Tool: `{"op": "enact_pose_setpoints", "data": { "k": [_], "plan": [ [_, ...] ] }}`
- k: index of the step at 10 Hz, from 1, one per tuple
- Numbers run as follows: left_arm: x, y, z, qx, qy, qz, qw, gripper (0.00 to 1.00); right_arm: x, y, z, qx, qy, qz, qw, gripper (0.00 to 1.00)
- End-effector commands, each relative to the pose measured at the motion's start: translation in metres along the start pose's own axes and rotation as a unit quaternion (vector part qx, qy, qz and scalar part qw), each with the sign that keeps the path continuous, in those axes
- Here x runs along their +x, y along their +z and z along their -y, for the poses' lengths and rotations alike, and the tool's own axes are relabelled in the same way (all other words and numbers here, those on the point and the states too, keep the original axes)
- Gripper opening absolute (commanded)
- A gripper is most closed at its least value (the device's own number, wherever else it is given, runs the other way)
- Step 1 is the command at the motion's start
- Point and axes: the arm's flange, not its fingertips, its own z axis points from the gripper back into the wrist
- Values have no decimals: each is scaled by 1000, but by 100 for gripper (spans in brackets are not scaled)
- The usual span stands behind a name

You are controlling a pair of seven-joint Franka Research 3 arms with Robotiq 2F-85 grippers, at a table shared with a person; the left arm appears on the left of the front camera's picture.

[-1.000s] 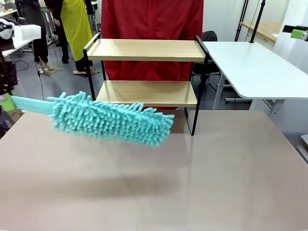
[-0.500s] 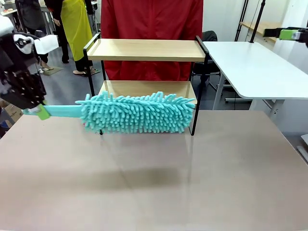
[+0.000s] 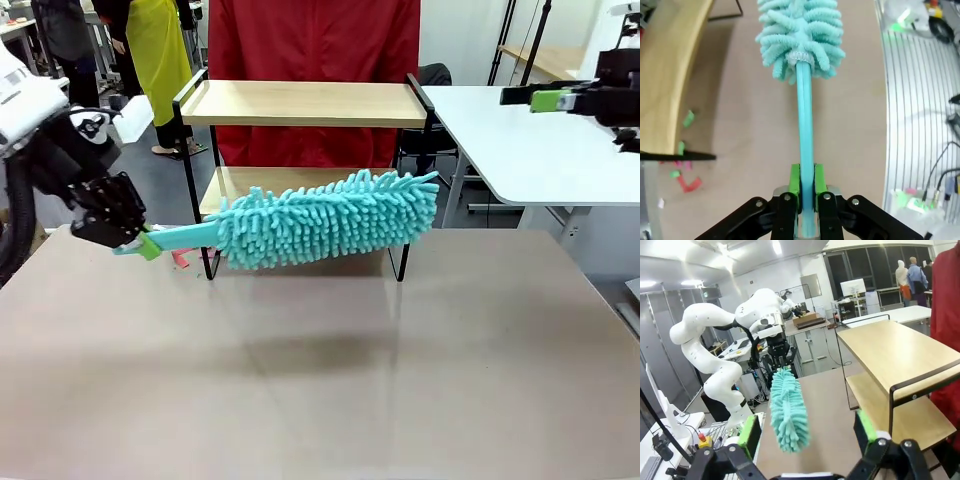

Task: Clean the shelf.
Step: Hand the Duster back to the human.

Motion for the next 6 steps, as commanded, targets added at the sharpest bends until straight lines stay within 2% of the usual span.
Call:
{"op": "enact_pose_setpoints", "data": {
  "k": [1,2,3,6],
  "plan": [
    [24,-6,-8,15,-7,25,1000,13,-2,-7,2,19,5,22,1000,100],
    [31,-2,-10,21,-25,14,999,13,0,0,0,0,0,0,1000,100],
    [12,-3,-2,8,-4,9,1000,13,0,0,0,0,0,0,1000,100],
    [12,-3,-2,8,-4,9,1000,13,-3,-1,2,1,-3,4,1000,100]
  ]
}}
